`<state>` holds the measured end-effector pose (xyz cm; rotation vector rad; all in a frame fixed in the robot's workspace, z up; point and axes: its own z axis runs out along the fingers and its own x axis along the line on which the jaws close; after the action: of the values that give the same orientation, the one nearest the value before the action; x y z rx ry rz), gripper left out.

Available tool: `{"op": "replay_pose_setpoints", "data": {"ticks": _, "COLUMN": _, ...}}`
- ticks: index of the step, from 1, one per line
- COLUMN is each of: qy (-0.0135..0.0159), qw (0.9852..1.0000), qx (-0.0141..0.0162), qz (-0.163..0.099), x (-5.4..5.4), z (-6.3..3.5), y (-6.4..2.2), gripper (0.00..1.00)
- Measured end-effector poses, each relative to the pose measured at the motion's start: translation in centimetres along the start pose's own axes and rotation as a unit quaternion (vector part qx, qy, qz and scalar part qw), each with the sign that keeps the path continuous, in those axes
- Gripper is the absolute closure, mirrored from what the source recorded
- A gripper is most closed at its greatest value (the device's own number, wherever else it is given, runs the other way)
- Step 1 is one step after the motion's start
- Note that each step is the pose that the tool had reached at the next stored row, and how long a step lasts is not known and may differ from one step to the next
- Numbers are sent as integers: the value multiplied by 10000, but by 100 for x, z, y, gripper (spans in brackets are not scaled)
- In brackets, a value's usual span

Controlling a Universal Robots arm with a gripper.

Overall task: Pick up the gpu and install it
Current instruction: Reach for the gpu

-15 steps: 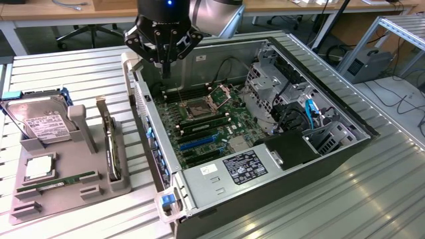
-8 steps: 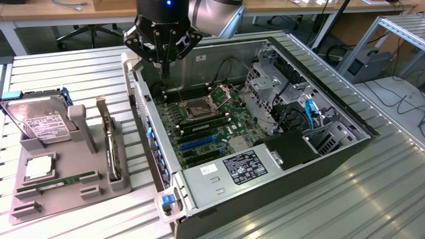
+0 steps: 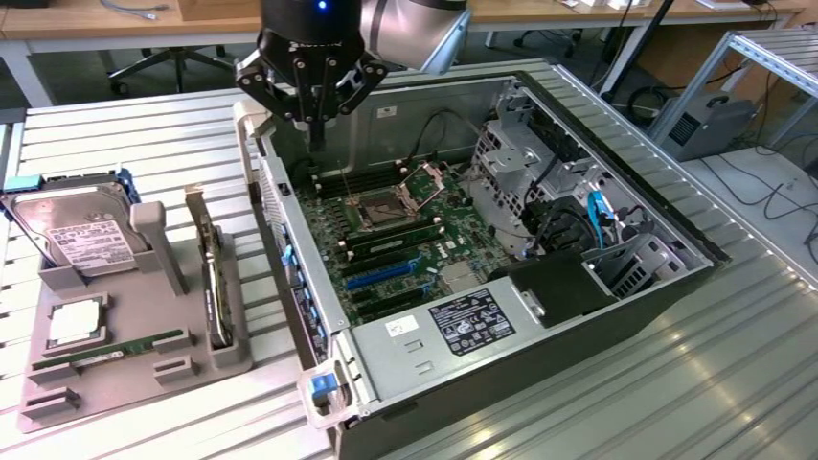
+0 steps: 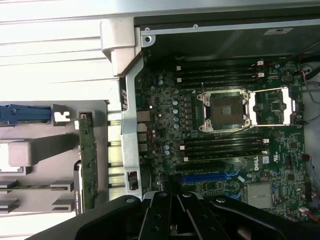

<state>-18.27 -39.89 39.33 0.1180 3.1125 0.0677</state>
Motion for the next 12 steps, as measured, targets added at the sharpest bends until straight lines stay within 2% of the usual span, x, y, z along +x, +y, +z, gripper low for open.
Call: {"op": "replay_pose_setpoints", "data": {"ticks": 12, "qy": 0, "qw": 10000, "qx": 0, "qz": 0, "x": 24, "z": -1, "y": -2, "gripper": 89}}
